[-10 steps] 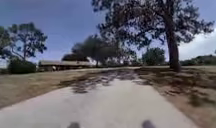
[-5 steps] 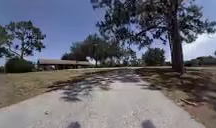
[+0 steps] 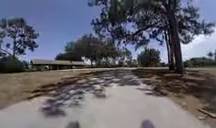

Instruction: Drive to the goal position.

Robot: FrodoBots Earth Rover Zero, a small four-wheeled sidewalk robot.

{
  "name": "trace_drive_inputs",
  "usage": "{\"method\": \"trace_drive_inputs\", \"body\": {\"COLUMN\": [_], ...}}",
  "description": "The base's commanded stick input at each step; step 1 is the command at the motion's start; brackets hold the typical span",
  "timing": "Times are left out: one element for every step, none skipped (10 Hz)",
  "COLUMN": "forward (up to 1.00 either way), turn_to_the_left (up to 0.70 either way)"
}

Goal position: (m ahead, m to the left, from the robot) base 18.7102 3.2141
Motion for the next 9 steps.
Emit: {"method": "trace_drive_inputs", "body": {"forward": [1.00,1.00,1.00,1.00,1.00,1.00,1.00,1.00,1.00], "turn_to_the_left": [0.00,0.00,0.00,0.00,0.00,0.00,0.00,0.00,0.00]}}
